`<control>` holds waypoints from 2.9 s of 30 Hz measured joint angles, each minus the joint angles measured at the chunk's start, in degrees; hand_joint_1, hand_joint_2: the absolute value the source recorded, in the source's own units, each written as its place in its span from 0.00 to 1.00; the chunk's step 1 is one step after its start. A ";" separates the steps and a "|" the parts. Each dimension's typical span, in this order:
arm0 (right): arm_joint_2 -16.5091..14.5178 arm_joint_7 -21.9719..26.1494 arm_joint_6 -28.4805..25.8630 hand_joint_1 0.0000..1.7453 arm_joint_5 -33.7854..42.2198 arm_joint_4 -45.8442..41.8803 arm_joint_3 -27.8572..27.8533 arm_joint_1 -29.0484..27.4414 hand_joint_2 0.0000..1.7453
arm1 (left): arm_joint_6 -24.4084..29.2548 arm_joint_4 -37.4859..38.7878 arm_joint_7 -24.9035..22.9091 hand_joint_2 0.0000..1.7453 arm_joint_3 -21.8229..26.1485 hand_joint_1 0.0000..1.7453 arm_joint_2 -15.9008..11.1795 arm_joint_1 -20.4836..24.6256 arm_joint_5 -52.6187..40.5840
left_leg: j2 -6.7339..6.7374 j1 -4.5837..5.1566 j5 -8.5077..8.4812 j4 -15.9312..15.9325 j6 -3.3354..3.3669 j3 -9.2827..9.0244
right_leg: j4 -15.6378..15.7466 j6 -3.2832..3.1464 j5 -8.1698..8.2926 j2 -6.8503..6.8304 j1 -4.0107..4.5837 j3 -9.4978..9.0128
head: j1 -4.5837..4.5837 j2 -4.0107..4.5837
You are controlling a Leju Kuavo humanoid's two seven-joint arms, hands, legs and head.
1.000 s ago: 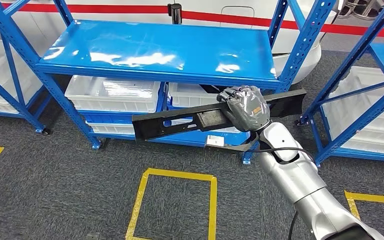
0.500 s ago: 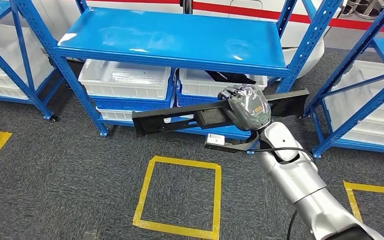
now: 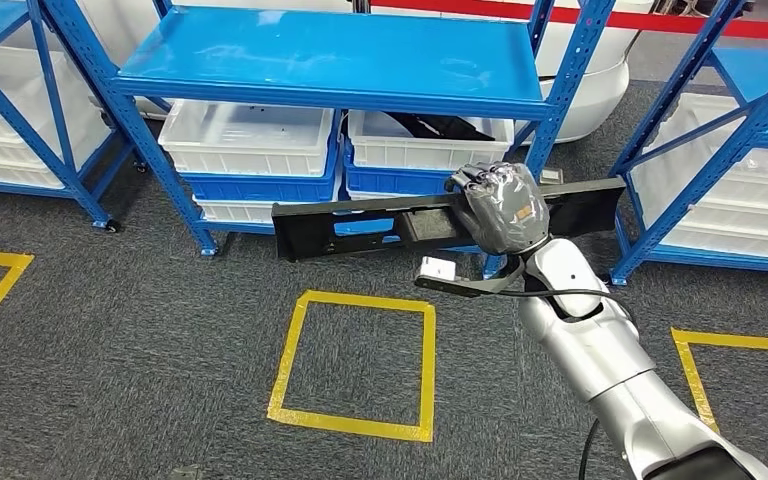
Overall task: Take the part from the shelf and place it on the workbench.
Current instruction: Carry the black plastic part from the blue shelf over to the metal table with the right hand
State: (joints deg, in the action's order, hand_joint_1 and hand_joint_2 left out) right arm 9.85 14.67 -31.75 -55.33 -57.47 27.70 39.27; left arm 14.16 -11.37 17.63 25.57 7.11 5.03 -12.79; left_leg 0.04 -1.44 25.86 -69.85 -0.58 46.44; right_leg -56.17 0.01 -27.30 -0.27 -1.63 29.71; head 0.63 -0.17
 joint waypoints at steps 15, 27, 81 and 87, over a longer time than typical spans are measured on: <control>0.22 0.30 -0.81 1.00 0.04 0.04 -1.18 -1.11 1.00 | 0.15 -0.16 -0.67 1.00 0.21 0.00 -0.31 0.45 0.09 | -0.50 0.87 -3.71 9.74 3.98 -7.99 | -13.28 2.67 -5.28 0.18 -0.09 9.94 | -0.15 0.00; 0.79 0.85 -1.73 1.00 0.57 -0.48 -2.87 -1.33 1.00 | -0.29 -0.32 -0.93 1.00 0.27 0.00 0.12 0.53 -0.43 | -0.24 1.91 -11.73 12.80 2.81 -2.53 | 1.15 -2.08 -2.70 -0.71 2.93 -2.80 | -0.38 0.00; 2.14 3.96 -3.41 1.00 1.66 1.85 -6.69 -3.89 1.00 | 1.43 -0.57 -2.54 1.00 0.31 0.00 0.63 2.96 -1.63 | -0.25 -0.07 -2.95 10.31 2.05 -8.77 | -12.33 3.35 -2.85 0.21 0.27 8.61 | -0.66 0.01; 2.16 3.95 -3.65 1.00 0.32 2.25 -6.40 -3.65 1.00 | 1.46 -0.58 -2.75 1.00 0.31 0.00 0.73 3.02 -1.69 | -1.43 0.14 -5.29 10.80 -0.18 -7.51 | -1.84 1.17 -0.51 1.32 0.83 2.09 | -0.45 0.00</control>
State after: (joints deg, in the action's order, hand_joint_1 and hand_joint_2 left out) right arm 12.01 18.62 -35.40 -55.01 -55.22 21.29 35.62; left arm 15.63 -11.95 14.88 25.88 7.84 8.05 -14.48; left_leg -1.40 -1.30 20.57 -59.04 -0.75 38.94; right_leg -58.00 1.18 -27.81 1.05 -0.79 31.80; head 0.18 -0.17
